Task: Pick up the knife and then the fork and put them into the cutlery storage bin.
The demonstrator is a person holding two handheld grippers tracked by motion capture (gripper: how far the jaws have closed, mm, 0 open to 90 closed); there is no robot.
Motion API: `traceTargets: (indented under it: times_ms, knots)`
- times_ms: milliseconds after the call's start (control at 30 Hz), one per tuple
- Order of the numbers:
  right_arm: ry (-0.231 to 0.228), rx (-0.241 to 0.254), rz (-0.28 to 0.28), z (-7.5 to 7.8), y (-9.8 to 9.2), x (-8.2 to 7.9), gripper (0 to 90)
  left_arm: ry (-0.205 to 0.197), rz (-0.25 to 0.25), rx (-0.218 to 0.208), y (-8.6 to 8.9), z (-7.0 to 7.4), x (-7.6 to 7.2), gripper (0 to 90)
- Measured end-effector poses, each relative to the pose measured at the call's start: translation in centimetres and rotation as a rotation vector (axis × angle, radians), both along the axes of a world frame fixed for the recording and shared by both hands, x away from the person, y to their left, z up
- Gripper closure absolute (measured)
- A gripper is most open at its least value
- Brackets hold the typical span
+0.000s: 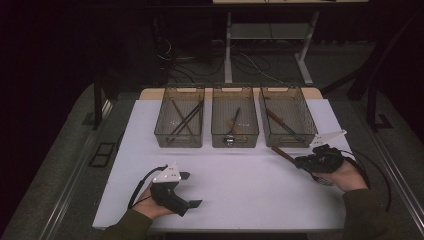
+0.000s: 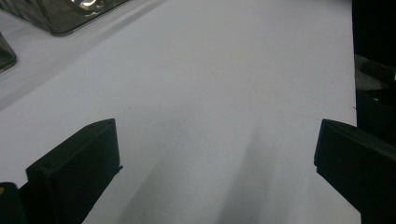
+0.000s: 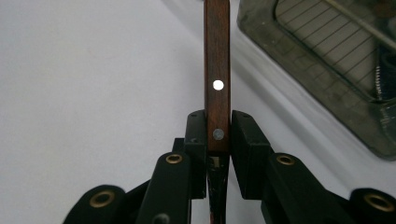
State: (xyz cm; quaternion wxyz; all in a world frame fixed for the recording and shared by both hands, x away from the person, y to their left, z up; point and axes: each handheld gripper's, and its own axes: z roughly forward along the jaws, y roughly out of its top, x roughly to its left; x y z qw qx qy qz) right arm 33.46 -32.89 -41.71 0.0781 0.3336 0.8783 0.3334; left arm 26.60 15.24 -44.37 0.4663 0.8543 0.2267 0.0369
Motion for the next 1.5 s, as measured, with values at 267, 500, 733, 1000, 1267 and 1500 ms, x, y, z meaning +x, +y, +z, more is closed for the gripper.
traceTargets:
  times_ms: [267,500,733,1000,1267,1500]
  knots:
    - [-0.019,0.025,-0.018,1.5,-0.6,0.4,76.9,0.001,0.003,-0.002,0.0,0.0,0.0,0.0]
    - [-0.030,0.045,-0.028,2.2,-0.9,0.7,77.0,0.003,0.003,-0.008,0.1,0.0,0.0,0.0]
    - [-0.064,0.054,-0.050,5.0,-1.3,2.2,77.0,0.003,0.004,-0.008,0.1,0.0,0.0,0.0]
    - [-0.056,0.034,-0.083,7.3,-1.1,6.0,77.0,0.004,0.004,-0.012,0.1,0.0,0.0,0.0]
    - [-0.022,0.012,-0.131,8.0,-0.7,10.3,76.9,0.008,0.004,-0.024,0.2,0.0,0.1,0.0]
    - [-0.001,-0.022,-0.151,7.7,0.1,13.3,76.9,0.008,0.006,-0.035,0.2,0.1,0.0,0.0]
